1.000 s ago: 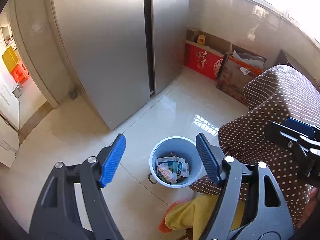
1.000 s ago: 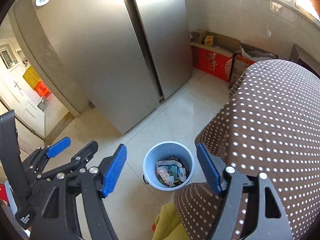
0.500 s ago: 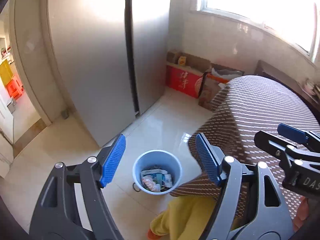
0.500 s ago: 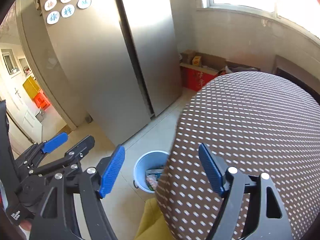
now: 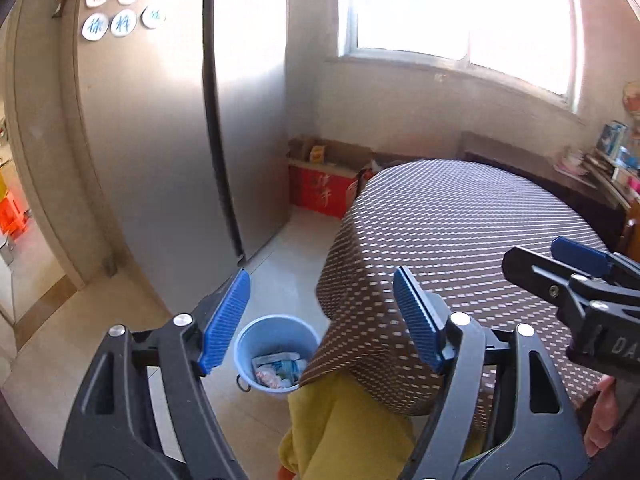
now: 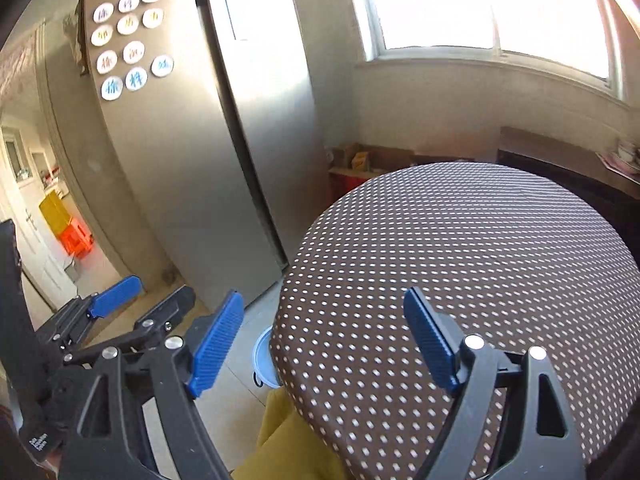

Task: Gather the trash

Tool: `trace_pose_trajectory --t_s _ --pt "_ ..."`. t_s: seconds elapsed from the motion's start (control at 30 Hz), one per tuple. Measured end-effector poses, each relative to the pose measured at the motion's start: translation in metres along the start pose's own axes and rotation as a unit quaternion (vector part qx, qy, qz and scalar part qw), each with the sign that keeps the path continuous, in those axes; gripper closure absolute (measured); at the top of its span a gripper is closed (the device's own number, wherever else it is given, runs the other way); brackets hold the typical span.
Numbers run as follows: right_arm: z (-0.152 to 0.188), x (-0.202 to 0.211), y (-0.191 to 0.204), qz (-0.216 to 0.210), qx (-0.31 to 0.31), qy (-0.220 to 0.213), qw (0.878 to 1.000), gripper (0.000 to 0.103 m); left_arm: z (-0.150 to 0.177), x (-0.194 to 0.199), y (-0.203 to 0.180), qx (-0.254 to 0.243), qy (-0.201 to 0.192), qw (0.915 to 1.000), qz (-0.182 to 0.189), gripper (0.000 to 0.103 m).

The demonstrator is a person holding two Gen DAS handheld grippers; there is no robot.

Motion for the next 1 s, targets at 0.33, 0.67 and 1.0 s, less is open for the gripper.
trace_pose_trajectory --t_s 0.33,0.67,1.0 --pt "0.017 0.057 -0.008 0.008 -0.003 -0.058 0.998 0.018 0.004 0.052 -0.023 -0.003 -0.054 0.9984 0.016 0.029" --pt "0.015 0.092 -0.008 0.020 -0.002 -0.099 0.995 0.017 -0.001 0.083 -0.028 0.009 -0.093 0.9954 0.018 0.026" --pt "0.009 0.107 -0.006 0.028 0.002 -0.119 0.992 0.015 -0.005 0.097 -0.027 0.008 -0.107 0.9942 0.013 0.020"
Point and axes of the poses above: each gripper's, at about its wrist camera, not at the fingertips, and x roughly against the way its jaws point, y to its left, z to its underside, the point moved 2 cm from there along -x, roughly the way its jaws point, and after that the axes turned 6 degrees about y, right-handed, at the moved point
